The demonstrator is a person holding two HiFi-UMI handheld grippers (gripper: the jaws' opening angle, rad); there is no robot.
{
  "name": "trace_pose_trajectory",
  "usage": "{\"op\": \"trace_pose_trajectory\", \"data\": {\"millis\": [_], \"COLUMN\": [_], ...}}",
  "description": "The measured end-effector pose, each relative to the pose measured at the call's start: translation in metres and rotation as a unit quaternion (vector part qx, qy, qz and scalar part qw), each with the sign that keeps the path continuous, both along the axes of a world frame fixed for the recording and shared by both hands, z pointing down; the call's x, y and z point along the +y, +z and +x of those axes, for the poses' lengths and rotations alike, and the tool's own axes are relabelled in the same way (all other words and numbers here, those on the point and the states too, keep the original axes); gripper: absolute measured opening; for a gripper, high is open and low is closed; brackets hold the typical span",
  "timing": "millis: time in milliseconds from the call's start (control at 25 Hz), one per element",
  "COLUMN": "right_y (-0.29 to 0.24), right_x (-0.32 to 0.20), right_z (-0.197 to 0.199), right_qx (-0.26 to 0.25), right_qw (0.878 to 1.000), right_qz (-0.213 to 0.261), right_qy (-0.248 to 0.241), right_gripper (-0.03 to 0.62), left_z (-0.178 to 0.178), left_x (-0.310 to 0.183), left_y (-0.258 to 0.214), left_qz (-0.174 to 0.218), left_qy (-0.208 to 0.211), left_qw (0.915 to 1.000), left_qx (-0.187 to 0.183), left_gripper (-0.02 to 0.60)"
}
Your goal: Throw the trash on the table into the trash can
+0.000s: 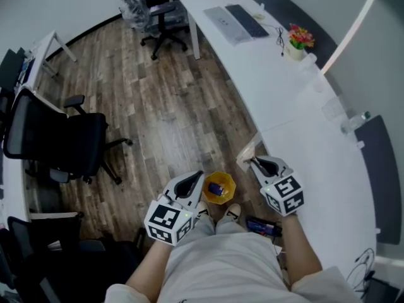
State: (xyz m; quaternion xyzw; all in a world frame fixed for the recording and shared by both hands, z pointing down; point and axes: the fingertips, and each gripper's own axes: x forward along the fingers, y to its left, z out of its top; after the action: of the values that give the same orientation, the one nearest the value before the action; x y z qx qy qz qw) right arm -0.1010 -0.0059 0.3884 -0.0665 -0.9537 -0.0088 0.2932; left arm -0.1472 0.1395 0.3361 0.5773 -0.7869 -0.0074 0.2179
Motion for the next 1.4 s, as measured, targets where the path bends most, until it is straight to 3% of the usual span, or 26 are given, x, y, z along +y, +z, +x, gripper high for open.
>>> {"op": "trace_pose_trajectory", "data": {"millis": [240,720,1400], "right_y": [0.008,0.046,0.184], "right_x": [0.033,0.029,0.031], "right_z": [-0.021,-0.024,-0.02], "right_qx": [0.008,0.043,0.11], "right_qw": [0.999,0.997,0.986], "right_qz": [-0.005,-0.013,-0.005], "right_qy": [-0.032,-0.069,-0.122], "right_gripper": [0.049,0.049,0.049], "left_z": [-0.016,-0.023,-0.034], "left_x": [0.032,0.023,-0.001], "left_y": [0.003,0.025,0.131], "left_qz": [0.004,-0.007,-0.045], "left_qy": [-0.027,-0.044,-0.033], "left_qw": [0.9996,0.9988,0.997], "left_qx": [0.002,0.02,0.054], "left_gripper": [0.002,0.0,0.001]}}
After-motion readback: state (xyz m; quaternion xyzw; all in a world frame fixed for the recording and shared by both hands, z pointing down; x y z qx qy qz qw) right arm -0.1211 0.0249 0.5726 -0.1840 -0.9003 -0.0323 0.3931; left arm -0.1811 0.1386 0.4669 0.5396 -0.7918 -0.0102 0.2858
